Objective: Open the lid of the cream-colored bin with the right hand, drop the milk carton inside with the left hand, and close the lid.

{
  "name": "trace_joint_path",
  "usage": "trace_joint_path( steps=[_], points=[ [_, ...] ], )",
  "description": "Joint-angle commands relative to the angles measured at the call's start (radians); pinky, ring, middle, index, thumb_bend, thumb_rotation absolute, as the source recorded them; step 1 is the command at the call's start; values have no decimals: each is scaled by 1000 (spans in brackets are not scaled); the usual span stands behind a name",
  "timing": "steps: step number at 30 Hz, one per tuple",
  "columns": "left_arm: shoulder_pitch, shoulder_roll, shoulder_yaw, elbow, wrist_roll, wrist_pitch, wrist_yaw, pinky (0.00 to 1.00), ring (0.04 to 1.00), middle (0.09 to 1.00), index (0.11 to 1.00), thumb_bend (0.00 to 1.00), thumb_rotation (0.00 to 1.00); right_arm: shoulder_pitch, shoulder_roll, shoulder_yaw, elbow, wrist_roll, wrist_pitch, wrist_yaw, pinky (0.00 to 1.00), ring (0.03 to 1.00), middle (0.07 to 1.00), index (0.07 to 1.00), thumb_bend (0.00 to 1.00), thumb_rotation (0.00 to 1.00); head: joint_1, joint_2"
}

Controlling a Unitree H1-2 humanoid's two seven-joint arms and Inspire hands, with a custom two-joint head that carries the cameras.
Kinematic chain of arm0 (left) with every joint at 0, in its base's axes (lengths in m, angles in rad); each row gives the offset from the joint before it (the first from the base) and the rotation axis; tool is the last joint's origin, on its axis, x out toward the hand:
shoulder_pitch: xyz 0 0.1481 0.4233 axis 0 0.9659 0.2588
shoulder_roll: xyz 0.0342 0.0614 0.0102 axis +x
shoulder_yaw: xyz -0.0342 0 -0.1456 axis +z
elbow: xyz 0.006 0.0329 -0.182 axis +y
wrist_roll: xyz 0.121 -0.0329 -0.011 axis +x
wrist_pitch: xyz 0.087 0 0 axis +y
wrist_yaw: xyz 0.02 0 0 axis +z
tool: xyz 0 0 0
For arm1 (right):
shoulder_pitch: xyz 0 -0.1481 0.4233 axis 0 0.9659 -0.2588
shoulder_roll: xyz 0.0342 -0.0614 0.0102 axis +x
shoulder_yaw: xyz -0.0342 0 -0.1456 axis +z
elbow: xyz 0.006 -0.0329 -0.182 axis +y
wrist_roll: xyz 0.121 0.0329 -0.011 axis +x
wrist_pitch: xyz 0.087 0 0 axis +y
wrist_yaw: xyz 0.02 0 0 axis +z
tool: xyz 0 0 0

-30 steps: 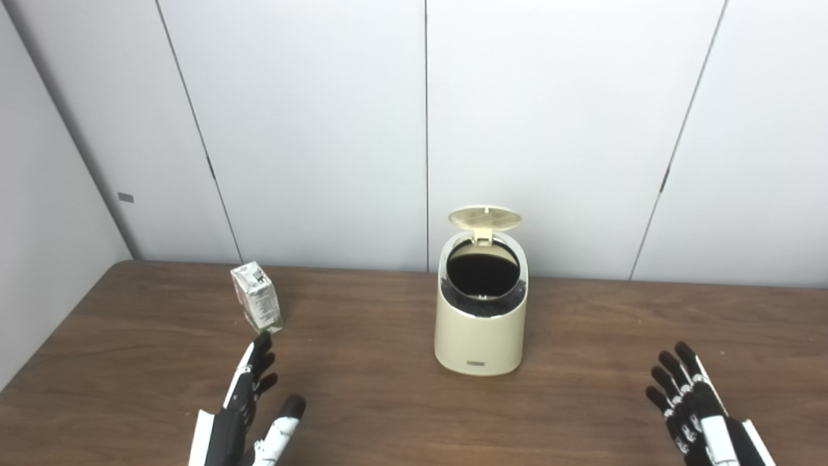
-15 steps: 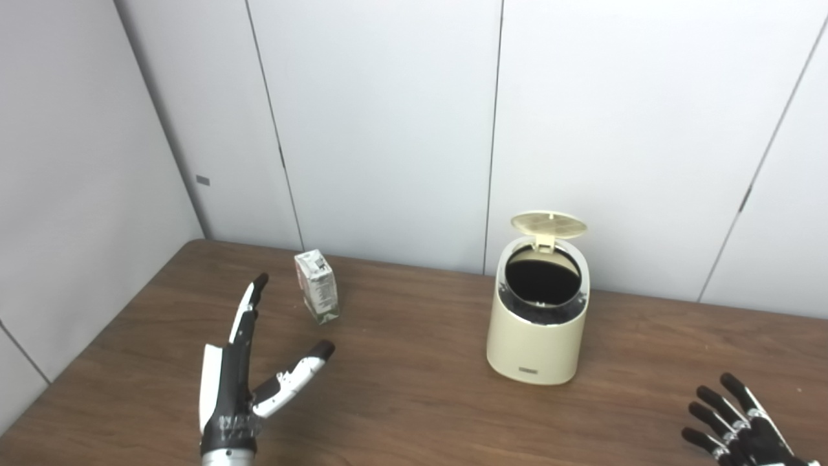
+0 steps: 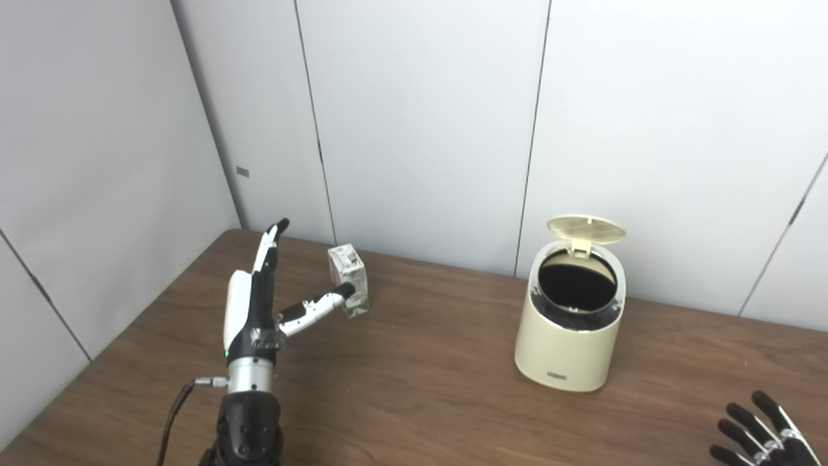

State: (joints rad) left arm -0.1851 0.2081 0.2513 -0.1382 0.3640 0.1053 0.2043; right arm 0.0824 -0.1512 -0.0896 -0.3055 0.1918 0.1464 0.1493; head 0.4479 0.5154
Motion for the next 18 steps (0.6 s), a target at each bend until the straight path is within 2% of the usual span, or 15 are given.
trace_joint_path(
  steps=[1,5,9,12,18],
  points=[
    [-53,41,-8,12,6,15,-10,947,997,1000,1000,893,283,-8,-14,-8,-28,5,-33,2,736,847,866,913,862,784,0,2],
    [-93,75,-35,76,13,41,-27,954,1000,1000,1000,893,231,4,-21,-8,-36,-13,-27,-3,749,848,864,920,838,806,6,4],
    [-128,108,-72,134,18,86,-54,949,993,985,1000,909,246,9,-22,-5,-38,-21,-22,-2,748,849,863,920,840,815,7,5],
    [-151,126,-96,179,23,105,-65,901,952,955,998,911,244,12,-21,-7,-37,-12,-27,2,755,850,862,917,860,807,2,6],
    [-180,131,-106,241,9,116,-61,788,905,943,976,918,223,15,-21,-7,-31,-13,-35,3,745,846,859,908,873,808,1,7]
  ],
)
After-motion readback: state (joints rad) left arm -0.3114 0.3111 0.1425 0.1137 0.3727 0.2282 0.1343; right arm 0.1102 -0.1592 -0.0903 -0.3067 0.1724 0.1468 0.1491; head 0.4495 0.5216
